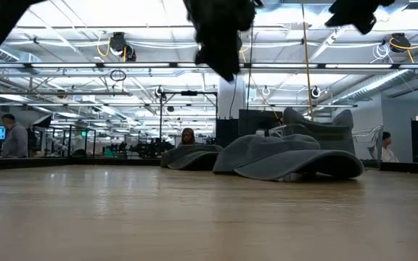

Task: Pick & Place hat
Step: Put the gray cap into the top transparent bin

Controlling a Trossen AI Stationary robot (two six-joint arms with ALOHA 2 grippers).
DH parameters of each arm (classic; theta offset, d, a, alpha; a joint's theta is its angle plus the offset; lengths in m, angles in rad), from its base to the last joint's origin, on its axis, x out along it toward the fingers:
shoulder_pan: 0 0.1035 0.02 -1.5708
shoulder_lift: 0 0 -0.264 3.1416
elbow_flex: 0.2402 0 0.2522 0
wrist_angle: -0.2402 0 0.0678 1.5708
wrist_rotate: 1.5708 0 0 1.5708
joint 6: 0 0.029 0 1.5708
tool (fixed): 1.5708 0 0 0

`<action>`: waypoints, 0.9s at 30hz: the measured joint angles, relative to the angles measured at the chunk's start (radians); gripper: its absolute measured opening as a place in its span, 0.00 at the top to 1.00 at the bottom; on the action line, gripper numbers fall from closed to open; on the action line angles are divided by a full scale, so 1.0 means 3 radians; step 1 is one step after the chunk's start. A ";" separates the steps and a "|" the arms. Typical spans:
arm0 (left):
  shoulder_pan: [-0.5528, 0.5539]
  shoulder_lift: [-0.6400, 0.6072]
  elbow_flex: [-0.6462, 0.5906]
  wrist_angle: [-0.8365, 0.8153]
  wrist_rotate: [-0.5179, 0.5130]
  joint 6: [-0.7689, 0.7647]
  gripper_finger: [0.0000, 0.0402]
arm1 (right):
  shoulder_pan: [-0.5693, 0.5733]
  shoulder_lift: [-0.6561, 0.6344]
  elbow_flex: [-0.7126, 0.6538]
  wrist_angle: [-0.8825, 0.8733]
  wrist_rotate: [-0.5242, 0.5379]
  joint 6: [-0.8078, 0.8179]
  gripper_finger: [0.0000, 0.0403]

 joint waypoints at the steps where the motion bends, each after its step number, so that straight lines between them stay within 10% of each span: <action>1: -0.0016 -0.0106 0.0000 -0.0071 -0.0076 -0.0034 0.60 | -0.0065 0.0076 0.0000 0.0013 -0.0137 -0.0011 0.65; 11: -0.0212 -0.1100 -0.0182 -0.0157 -0.0415 -0.0131 0.85 | -0.0830 0.1287 0.0084 0.0516 -0.1533 0.0150 0.65; 27: -0.0581 -0.2650 -0.1768 0.1089 -0.0495 -0.0788 0.95 | -0.0964 0.2786 0.0715 -0.0198 -0.1377 -0.1026 0.51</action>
